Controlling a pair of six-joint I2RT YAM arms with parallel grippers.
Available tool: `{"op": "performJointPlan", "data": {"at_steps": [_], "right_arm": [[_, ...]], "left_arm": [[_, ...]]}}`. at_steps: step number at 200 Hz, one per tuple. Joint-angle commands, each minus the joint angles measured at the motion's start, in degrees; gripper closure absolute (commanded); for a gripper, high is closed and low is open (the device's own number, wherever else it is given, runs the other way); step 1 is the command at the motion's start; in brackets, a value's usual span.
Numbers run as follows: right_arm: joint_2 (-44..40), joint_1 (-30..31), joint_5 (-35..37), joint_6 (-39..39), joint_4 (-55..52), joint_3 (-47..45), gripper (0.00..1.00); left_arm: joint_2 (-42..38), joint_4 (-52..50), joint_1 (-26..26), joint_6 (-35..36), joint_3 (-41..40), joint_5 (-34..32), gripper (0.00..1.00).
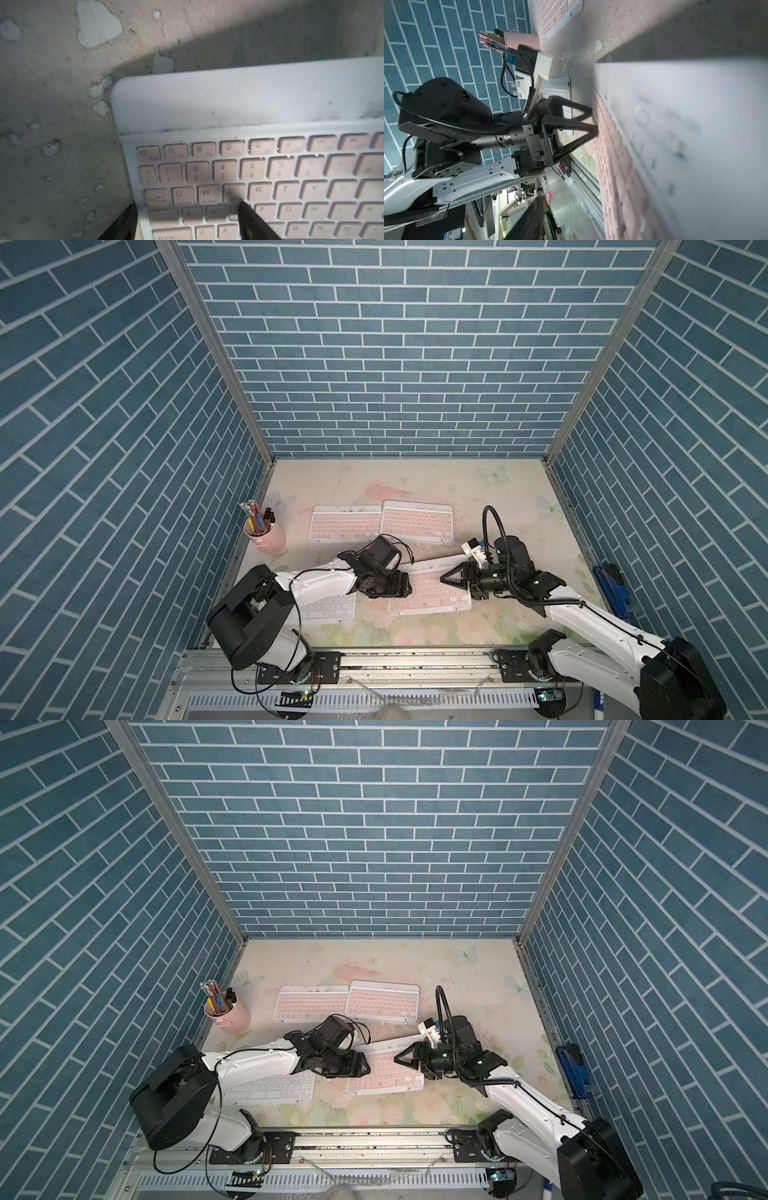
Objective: Stack the numeric keypads
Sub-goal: Pick up the numeric keypad from the center of the board, then place the numeric keypad at the numeric keypad.
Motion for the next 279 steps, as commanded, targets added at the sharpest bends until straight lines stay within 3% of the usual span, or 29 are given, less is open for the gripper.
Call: {"op": "performJointPlan", "data": {"at_steps": [1, 44, 104, 139, 221, 279], "right_arm": [[-1.2, -0.2, -1.8, -3.4, -2.9, 3.9, 0.53], [0.3, -1.6, -0.9, -7.2, -7.8, 5.4, 1.0], [2.7, -4.6, -0.8, -9.0, -6.1, 10.8, 1.0], [8.8, -6.7, -3.3, -9.2, -1.1, 17.0, 1.0], [27.8, -13.3, -7.3, -11.8, 7.6, 26.9, 1.0], [33.7, -14.1, -6.2, -19.8, 0.5, 34.6, 1.0]], "left_arm": [[0.0, -1.1, -0.8, 0.3, -0.9, -0.9, 0.23], [-3.1, -5.8, 0.7, 1.1, 2.0, -4.6, 0.23], [-12.3, -13.1, 9.8, 3.9, 4.6, -5.5, 0.23], [-14.2, -15.9, 14.2, 6.5, 7.1, -5.0, 0.22], [-15.3, -14.8, 17.6, 6.7, 9.4, -3.6, 0.22], [-15.2, -13.0, 17.8, 6.0, 9.3, -3.2, 0.22]]}}
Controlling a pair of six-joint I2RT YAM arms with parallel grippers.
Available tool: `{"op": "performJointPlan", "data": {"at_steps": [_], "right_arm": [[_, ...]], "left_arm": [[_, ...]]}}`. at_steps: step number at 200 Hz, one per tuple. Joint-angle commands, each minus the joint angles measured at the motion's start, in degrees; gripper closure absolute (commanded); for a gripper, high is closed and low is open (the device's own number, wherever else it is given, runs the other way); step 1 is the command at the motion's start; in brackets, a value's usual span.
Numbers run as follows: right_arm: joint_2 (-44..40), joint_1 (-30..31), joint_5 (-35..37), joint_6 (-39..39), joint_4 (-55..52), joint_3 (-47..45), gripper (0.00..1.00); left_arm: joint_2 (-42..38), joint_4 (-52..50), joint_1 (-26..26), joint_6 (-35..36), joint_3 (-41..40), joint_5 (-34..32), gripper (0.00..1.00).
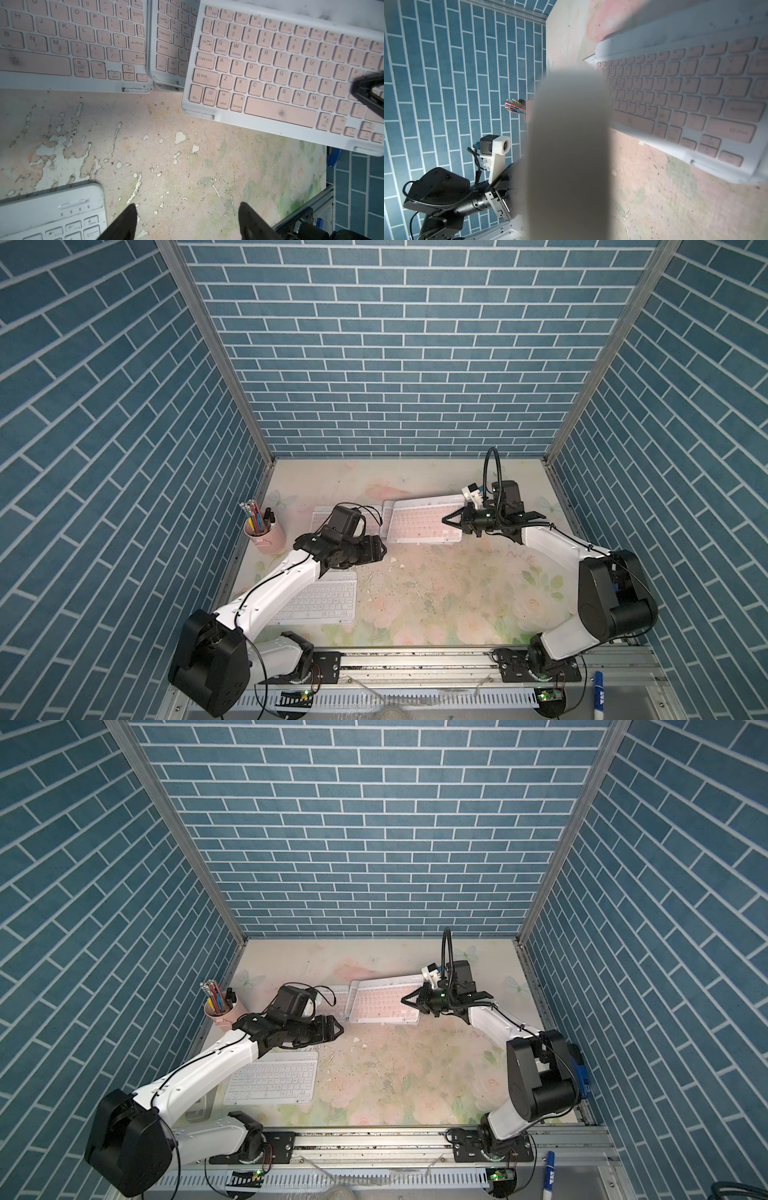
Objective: Stack the numeric keypads
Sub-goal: Place the numeric keypad at the numeric keypad.
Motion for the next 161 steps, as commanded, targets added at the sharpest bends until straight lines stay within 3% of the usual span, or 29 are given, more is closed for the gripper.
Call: {"op": "performJointPlan", "data": {"at_steps": [1, 161], "right_arm": [[1.0, -0.2, -1.8, -6.3, -0.9, 3.4, 1.0], [15.2, -0.2, -4.8, -7.9, 1.1, 12.3, 1.0]], "left_arm": [[-0.4, 0.9, 0.4, 0.2, 0.9, 0.1, 0.22], [-0.2, 0.6, 0.4, 0.9, 0.1, 0.7, 0.22]]}}
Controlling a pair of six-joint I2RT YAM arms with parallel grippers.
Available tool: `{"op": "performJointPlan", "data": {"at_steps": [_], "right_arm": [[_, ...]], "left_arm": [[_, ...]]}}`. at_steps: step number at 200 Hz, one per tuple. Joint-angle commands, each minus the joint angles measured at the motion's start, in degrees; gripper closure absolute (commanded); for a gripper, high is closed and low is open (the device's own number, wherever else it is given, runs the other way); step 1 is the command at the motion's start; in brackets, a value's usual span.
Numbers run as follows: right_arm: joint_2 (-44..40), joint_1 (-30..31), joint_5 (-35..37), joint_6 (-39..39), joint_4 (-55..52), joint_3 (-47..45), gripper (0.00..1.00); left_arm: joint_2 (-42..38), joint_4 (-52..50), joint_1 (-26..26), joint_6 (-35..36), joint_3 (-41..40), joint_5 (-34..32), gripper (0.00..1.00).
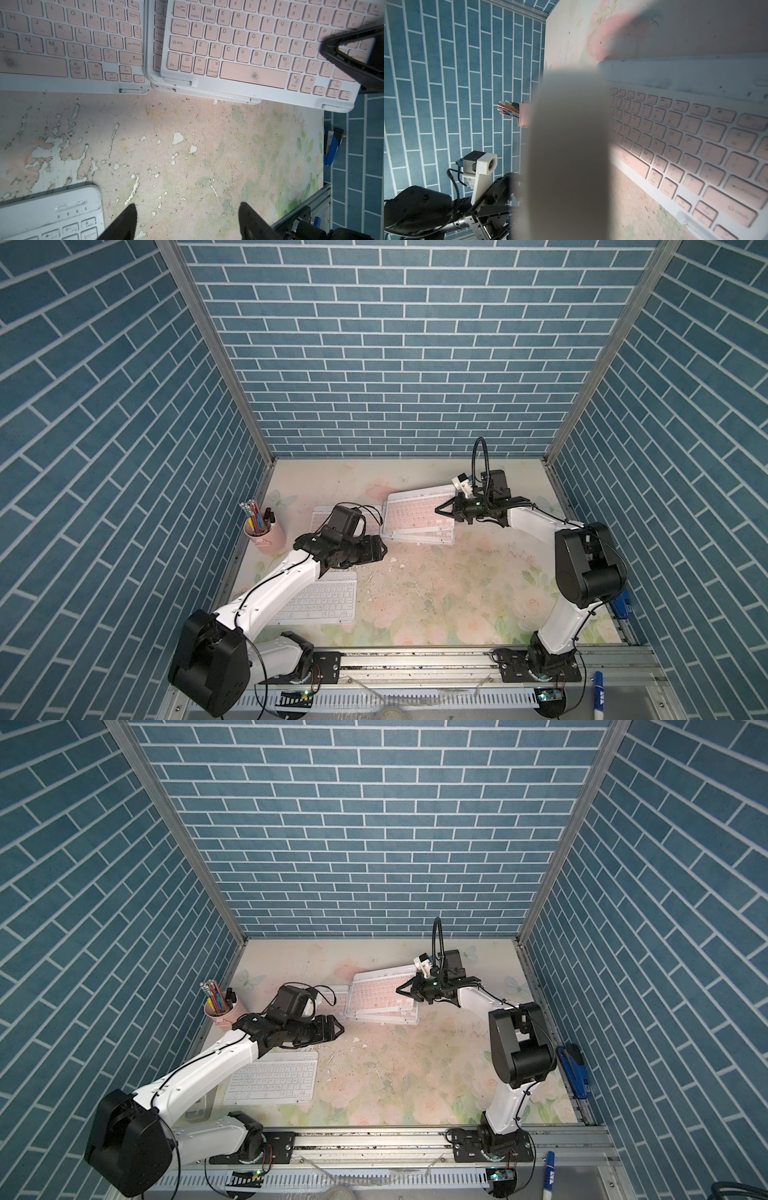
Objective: Stack the numeric keypads
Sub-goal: Place the numeric keypad at the numeric keypad.
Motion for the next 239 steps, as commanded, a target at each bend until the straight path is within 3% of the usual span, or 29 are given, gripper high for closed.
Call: {"op": "performJointPlan", "data": {"at_steps": [1, 180, 198, 239], "right_arm": [[1.5, -0.1, -3.3, -2.6, 1.2, 1.9, 1.0], [7.2, -2.3, -3.7, -2.7, -0.5, 4.8, 1.0], [7.8, -2.6, -3.9, -3.0, -1.3, 5.1, 0.97], [8.7, -2.6, -3.5, -4.3, -3.2, 5.7, 0.77]], "left_arm": [[-0.2, 0.3, 0.4, 0.9, 0.1, 0.2, 0.22], [1.5, 1.6, 0.4, 0.4, -1.0, 0.5, 0.22], [1.6, 1.5, 0.4, 0.4, -1.0, 0.4, 0.22], [1.8, 1.6, 0.4, 0.6, -1.2, 0.2, 0.22]]}}
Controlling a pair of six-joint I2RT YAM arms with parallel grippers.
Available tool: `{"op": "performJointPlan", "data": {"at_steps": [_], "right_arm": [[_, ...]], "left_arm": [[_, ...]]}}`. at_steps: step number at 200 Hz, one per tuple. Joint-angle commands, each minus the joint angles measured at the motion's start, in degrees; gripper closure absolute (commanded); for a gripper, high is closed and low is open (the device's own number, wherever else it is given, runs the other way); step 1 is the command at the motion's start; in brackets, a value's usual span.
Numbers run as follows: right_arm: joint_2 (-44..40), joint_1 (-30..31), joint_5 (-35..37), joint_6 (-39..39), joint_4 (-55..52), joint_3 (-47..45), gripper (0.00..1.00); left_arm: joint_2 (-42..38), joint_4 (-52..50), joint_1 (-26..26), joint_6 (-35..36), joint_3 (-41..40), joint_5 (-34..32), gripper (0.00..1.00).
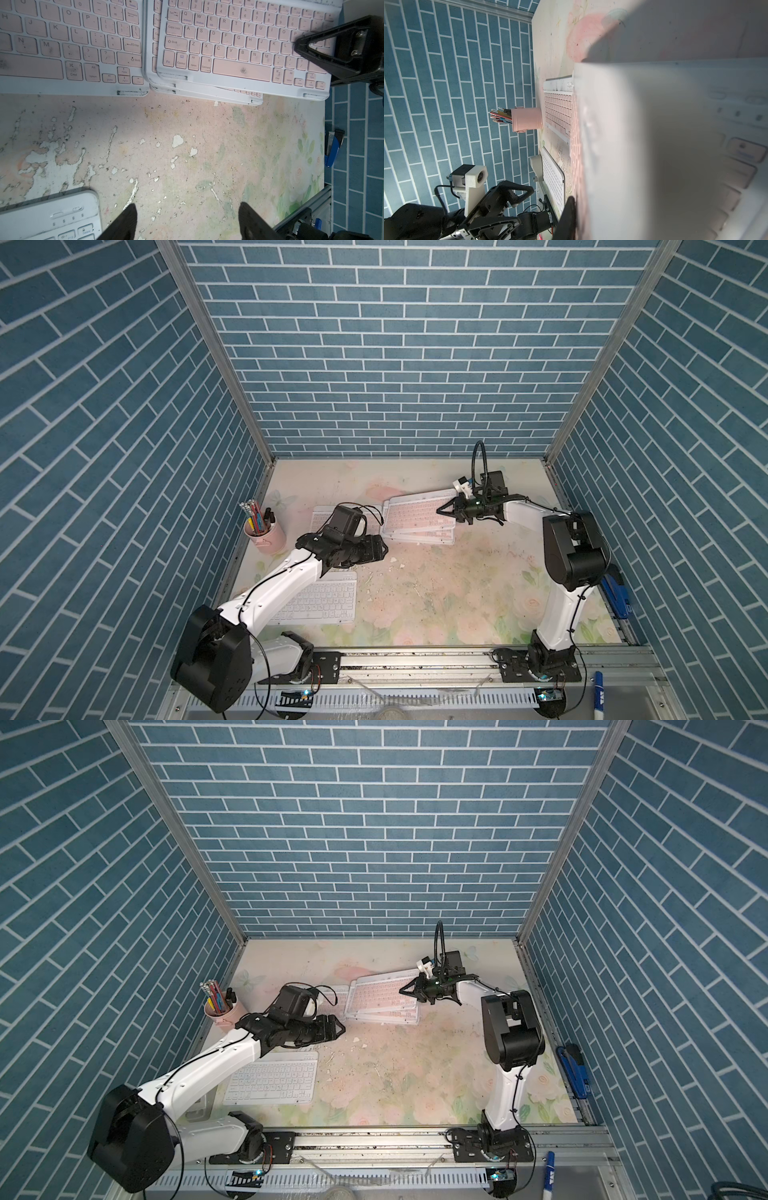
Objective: Stack the numeric keypads
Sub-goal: Place the numeric keypad at the numeric keypad.
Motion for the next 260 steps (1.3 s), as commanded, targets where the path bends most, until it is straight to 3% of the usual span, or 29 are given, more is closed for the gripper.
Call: {"op": "performJointPlan", "data": {"at_steps": [1, 164, 218, 260], "right_arm": [[0.8, -0.1, -0.9, -3.2, -1.2, 1.7, 0.77], [4.1, 0.0, 2.8, -7.7, -9.8, 5.9, 0.74], [4.5, 0.0, 4.9, -9.2, -12.5, 7.3, 0.66], [4.3, -0.1, 6.7, -9.9, -13.8, 7.5, 0.54]], "left_arm": [[0.6, -0.2, 0.4, 0.6, -0.8, 0.1, 0.22], [0.3, 0.3, 0.4, 0.5, -1.7, 0.1, 0.22], [-0.1, 0.3, 0.4, 0.5, -1.9, 0.0, 0.22], [0.3, 0.6, 0.4, 0.4, -1.9, 0.3, 0.22]]}}
